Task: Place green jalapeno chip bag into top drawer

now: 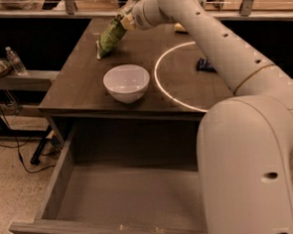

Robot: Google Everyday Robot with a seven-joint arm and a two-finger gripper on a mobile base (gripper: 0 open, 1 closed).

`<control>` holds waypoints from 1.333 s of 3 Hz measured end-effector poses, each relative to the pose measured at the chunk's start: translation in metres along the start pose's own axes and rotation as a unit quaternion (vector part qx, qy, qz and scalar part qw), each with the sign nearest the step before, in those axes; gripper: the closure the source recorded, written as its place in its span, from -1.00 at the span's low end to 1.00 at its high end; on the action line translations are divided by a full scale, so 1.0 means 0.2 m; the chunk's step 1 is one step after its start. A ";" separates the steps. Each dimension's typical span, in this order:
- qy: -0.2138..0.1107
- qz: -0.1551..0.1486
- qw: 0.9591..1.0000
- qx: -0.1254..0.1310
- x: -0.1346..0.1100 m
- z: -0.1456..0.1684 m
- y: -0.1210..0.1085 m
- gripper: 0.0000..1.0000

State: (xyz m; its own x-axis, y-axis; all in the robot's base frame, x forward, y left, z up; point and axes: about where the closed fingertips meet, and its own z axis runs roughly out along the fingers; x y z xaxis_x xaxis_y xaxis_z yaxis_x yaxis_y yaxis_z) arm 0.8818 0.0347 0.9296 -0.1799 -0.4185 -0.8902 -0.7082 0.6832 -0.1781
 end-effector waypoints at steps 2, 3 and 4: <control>-0.105 -0.096 0.988 -0.052 -0.59 -0.65 0.30 1.00; -0.124 -0.096 0.986 -0.053 -0.65 -0.91 0.36 1.00; -0.124 -0.096 0.986 -0.062 -0.64 -0.89 0.38 1.00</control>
Offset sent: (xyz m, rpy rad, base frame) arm -0.1632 0.0142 0.2036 0.0619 -0.3067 0.3090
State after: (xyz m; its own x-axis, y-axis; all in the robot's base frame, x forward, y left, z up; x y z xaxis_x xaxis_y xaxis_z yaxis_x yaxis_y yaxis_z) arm 0.7288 0.0338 1.1057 0.1277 -0.3632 -0.9229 -0.7942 0.5199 -0.3145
